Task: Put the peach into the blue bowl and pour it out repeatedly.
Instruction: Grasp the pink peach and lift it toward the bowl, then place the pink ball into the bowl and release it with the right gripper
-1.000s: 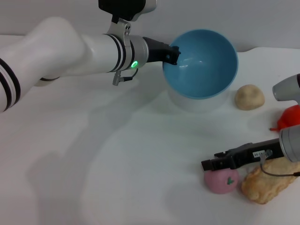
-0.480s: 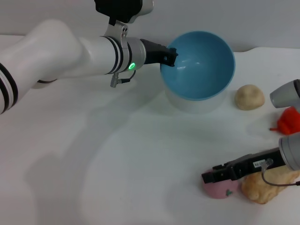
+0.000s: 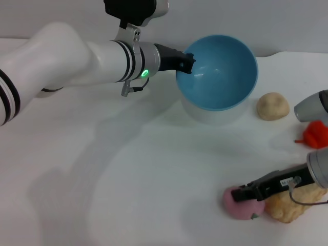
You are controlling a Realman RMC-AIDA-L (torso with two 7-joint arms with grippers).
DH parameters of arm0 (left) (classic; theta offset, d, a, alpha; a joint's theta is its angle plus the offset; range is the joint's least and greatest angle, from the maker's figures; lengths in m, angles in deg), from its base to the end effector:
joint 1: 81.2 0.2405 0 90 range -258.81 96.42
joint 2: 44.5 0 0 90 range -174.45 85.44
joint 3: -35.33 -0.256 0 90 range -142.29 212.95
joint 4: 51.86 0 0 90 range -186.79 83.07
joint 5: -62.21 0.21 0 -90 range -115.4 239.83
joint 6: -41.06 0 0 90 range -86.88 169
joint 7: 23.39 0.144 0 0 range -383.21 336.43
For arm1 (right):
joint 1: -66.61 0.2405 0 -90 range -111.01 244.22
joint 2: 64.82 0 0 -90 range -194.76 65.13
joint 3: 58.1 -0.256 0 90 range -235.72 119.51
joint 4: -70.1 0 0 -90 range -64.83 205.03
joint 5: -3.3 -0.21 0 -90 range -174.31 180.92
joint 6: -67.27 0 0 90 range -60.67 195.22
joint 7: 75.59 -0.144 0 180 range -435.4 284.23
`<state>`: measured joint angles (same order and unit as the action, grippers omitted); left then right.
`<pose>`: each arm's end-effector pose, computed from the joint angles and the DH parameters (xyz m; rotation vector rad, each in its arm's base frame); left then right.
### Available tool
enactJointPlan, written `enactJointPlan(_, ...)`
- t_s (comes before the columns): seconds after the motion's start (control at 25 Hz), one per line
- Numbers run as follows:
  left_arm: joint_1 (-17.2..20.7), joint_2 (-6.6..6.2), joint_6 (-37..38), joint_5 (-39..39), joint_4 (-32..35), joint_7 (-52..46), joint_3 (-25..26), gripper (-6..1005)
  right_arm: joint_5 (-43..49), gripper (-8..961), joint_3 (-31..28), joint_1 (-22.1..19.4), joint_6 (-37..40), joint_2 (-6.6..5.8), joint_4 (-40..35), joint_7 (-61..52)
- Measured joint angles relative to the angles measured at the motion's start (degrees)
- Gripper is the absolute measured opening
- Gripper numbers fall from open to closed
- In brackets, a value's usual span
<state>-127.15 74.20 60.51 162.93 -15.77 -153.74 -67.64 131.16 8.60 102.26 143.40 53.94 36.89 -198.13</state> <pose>-0.1697 0.4356 -0.0981 -2.3020 -0.8541 -0.2587 0.2728 0.3197 -0.0710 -2.7551 1.4388 -0.0847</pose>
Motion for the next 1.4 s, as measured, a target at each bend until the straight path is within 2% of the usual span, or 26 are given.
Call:
enactJointPlan(0.2, -0.01, 0.03, 0.03, 0.00, 0.03, -0.15, -0.04, -2, -0.22, 188, 0.71, -0.28, 1.33, 0.06, -3.02, 0.71)
enactJointPlan(0.44, 0.08, 0.03, 0.31, 0.00, -0.24, -0.89, -0.25, -1, -3.36, 58, 1.07, -1.75, 3.95, 0.16, -9.69, 1.62)
enactJointPlan(0.68, -0.03, -0.11, 1.64, 0.32, -0.27, -1.97, -1.64, -1, -7.42, 42, -2.21, -4.26, 9.40, -0.05, -22.78, 2.67)
enactJointPlan(0.88, -0.47, -0.02, 2.31, 0.24, -0.05, -2.06, -4.23, -1, -7.81, 42, -8.64, -3.10, 10.16, -0.10, -30.17, 2.60)
enactJointPlan(1.12, -1.26, 0.33, 1.69, 0.06, 0.29, -5.42, -9.18, -2, -7.87, 43, -10.73, -1.41, 6.86, -0.23, -30.13, 3.02)
enactJointPlan(1.32, -1.26, 0.29, 1.56, 0.03, 0.87, -5.80, -9.72, -2, -7.90, 43, -8.78, -0.97, -0.04, -0.04, -25.49, 7.22)
enactJointPlan(1.4, -1.11, 0.25, 1.40, 0.01, 1.00, -5.80, -9.72, -2, -7.90, 43, -8.67, -0.75, -0.40, -0.08, -24.64, 7.42)
